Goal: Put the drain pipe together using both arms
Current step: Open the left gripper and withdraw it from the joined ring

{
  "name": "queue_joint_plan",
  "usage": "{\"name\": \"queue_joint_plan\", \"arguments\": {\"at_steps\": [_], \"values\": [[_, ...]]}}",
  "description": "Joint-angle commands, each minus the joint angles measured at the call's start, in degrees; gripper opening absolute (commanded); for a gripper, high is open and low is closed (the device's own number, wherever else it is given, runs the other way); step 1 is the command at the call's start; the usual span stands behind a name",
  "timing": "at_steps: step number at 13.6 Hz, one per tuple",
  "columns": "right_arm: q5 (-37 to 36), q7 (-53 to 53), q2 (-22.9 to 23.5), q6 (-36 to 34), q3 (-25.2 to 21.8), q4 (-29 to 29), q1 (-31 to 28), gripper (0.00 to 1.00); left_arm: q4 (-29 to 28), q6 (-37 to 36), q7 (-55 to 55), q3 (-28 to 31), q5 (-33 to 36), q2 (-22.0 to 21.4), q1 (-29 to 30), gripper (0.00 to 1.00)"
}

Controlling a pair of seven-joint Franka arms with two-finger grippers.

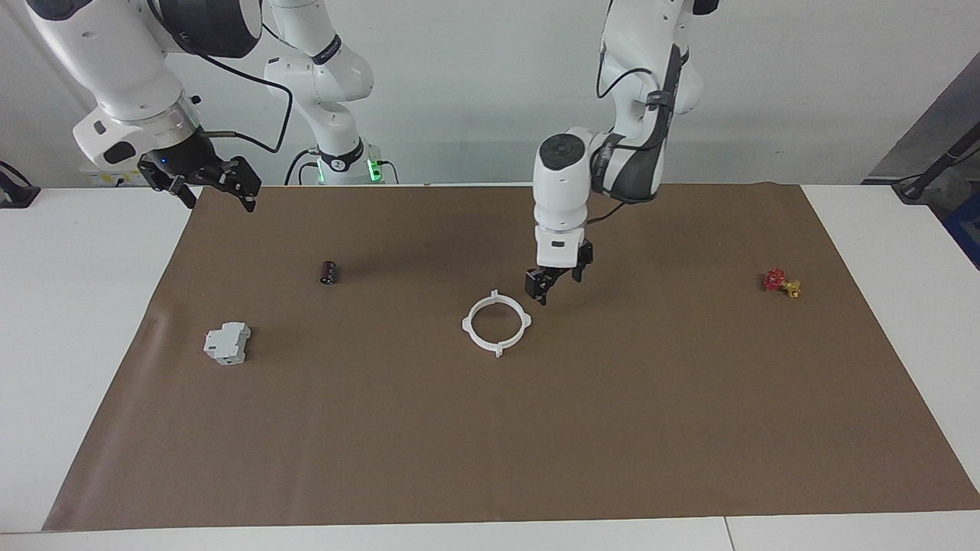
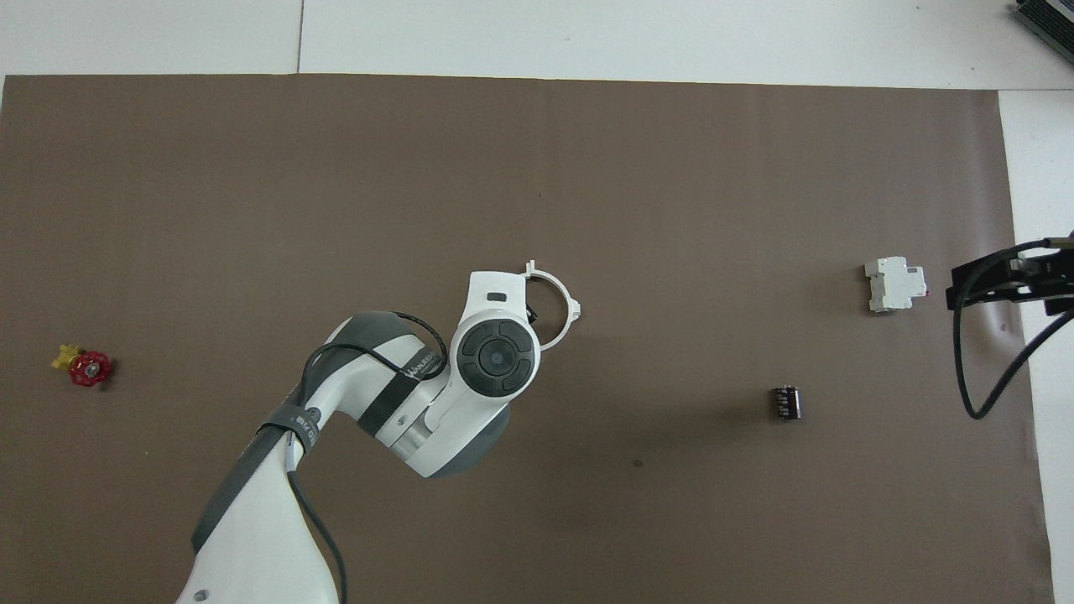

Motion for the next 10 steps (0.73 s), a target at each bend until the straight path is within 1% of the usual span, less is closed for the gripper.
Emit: {"name": "queue_joint_plan", "arguments": {"at_steps": [1, 3, 5, 8, 9, 10], "values": [[1.16, -1.34, 0.23, -0.80, -0.02, 0.59, -0.39, 1.00, -1.34, -6.13, 16.15, -0.53, 0.75, -6.49, 6.29, 1.00], [1.16, -1.34, 0.23, -0.88, -0.02, 0.59, -0.39, 1.00, -0.46, -9.56, 30.55, -0.36, 0.75, -9.57, 12.08, 1.00], [1.16, -1.34, 0.23, -0.80, -0.02, 0.59, -0.39, 1.00, 0.07, -11.06, 44.53, -0.36, -0.39, -12.38, 20.16, 1.00], [1.16, -1.34, 0.22, -0.80, 0.07, 0.59, -0.39, 1.00, 1.03, -13.43, 65.80, -0.27, -1.18, -14.06, 28.52, 1.00], [1.16, -1.34, 0.23, -0.80, -0.02, 0.59, -0.39, 1.00, 1.47, -14.40, 69.18, -0.27, -1.27, -14.07, 29.86, 1.00], [1.16, -1.34, 0.23, -0.80, -0.02, 0.59, -0.39, 1.00, 1.48, -15.11, 69.30, -0.27, -1.27, -14.24, 29.96, 1.00]]}}
